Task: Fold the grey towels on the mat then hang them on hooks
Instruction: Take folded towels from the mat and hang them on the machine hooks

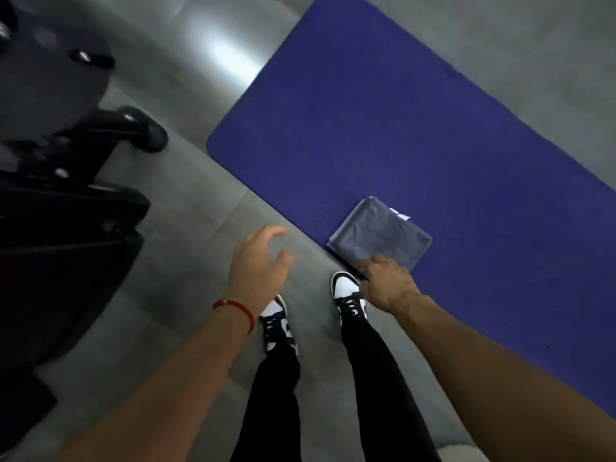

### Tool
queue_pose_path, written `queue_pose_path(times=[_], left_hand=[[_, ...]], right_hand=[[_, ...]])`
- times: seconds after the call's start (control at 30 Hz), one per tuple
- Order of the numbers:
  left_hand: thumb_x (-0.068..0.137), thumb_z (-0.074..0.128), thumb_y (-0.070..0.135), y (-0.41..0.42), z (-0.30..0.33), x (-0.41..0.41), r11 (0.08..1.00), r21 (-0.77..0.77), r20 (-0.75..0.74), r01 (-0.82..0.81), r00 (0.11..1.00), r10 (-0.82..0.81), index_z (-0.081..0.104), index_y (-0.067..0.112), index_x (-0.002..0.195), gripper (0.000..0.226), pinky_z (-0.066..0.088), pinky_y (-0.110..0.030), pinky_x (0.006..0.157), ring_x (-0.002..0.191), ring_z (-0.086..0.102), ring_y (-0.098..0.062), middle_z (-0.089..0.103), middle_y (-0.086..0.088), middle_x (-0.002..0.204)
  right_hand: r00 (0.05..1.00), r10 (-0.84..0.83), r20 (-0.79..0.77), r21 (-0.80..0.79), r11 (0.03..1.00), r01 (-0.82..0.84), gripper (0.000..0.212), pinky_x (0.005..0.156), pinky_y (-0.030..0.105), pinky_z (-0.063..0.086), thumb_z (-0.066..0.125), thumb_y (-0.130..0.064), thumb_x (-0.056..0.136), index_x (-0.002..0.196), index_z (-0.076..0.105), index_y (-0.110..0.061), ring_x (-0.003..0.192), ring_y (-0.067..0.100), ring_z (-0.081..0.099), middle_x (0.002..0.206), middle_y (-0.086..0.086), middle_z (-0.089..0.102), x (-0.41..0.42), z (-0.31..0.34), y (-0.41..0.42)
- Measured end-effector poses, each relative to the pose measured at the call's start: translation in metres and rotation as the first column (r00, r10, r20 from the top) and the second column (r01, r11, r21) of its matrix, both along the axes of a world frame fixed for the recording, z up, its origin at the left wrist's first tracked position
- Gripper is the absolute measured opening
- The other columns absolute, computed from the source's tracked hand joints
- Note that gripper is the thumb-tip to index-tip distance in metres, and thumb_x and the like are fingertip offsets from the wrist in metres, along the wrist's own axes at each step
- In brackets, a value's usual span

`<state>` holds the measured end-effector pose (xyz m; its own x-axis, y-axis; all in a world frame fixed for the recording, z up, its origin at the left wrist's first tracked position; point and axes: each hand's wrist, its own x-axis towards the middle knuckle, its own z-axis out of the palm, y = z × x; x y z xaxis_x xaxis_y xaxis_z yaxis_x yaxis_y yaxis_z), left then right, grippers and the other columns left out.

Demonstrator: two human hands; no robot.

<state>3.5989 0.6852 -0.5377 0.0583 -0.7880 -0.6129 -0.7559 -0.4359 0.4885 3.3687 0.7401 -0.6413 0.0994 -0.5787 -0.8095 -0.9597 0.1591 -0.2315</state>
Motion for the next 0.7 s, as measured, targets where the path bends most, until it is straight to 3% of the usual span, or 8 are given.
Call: queue_pose_path(times=[0.17,0.23,0.33,0.4,0.53,0.7], left_hand=[[0.084,0.062,0.020,-0.007,-0.124,0.000,0.995,0.003,0.012,-0.101,0.995,0.101,0.063,0.025,0.124,0.040,0.043,-0.033,0.102,0.116,0.056,-0.020,0.063,-0.002,0.125],[0.085,0.064,0.016,-0.005,-0.165,0.006,0.984,0.016,0.022,-0.179,0.984,0.179,0.064,0.026,0.120,0.036,0.046,-0.037,0.104,0.116,0.057,-0.019,0.063,0.000,0.124],[0.083,0.067,0.012,0.003,-0.216,0.011,0.958,0.045,0.043,-0.283,0.959,0.281,0.065,0.029,0.111,0.033,0.049,-0.038,0.102,0.106,0.060,-0.018,0.064,0.001,0.116],[0.082,0.067,0.011,0.011,-0.237,0.012,0.941,0.065,0.035,-0.333,0.943,0.332,0.063,0.033,0.105,0.033,0.050,-0.039,0.101,0.106,0.061,-0.020,0.065,0.002,0.113],[0.084,0.065,0.009,0.023,-0.252,0.013,0.932,0.112,0.044,-0.345,0.939,0.342,0.065,0.026,0.115,0.036,0.048,-0.040,0.103,0.113,0.060,-0.021,0.064,-0.003,0.121],[0.086,0.063,0.007,0.028,-0.239,0.007,0.977,0.119,0.042,-0.174,0.984,0.170,0.062,0.018,0.127,0.042,0.046,-0.034,0.101,0.118,0.056,-0.023,0.061,-0.006,0.126]], right_hand=[[0.962,0.271,-0.028,-0.022,0.962,-0.271,0.049,0.110,0.046,0.034,0.050,-0.023,0.098,0.146,0.044,-0.025,0.135,0.029,0.043,0.149,0.006,0.045,-0.008,-0.150,-0.027],[0.923,0.376,-0.080,-0.028,0.925,-0.379,0.059,0.118,0.049,0.025,0.051,-0.023,0.099,0.155,0.030,-0.026,0.149,0.028,0.026,0.163,0.006,0.025,-0.009,-0.197,-0.034],[0.835,0.523,-0.174,-0.079,0.837,-0.541,0.079,0.125,0.054,0.012,0.054,-0.021,0.099,0.161,0.005,-0.024,0.157,0.028,-0.001,0.170,0.005,-0.001,-0.005,-0.247,-0.039],[0.773,0.601,-0.204,-0.116,0.769,-0.629,0.071,0.124,0.056,0.010,0.051,-0.022,0.101,0.160,0.011,-0.022,0.157,0.029,0.003,0.168,0.006,0.010,-0.002,-0.263,-0.041],[0.736,0.630,-0.247,-0.254,0.691,-0.677,0.050,0.121,0.058,0.017,0.053,-0.024,0.098,0.146,0.040,-0.018,0.140,0.029,0.035,0.140,0.007,0.044,-0.005,-0.267,-0.041],[0.684,0.691,-0.231,-0.199,0.655,-0.729,0.062,0.125,0.058,0.005,0.070,-0.028,0.087,0.140,0.042,-0.015,0.137,0.026,0.041,0.133,0.003,0.052,-0.019,-0.254,-0.049]])
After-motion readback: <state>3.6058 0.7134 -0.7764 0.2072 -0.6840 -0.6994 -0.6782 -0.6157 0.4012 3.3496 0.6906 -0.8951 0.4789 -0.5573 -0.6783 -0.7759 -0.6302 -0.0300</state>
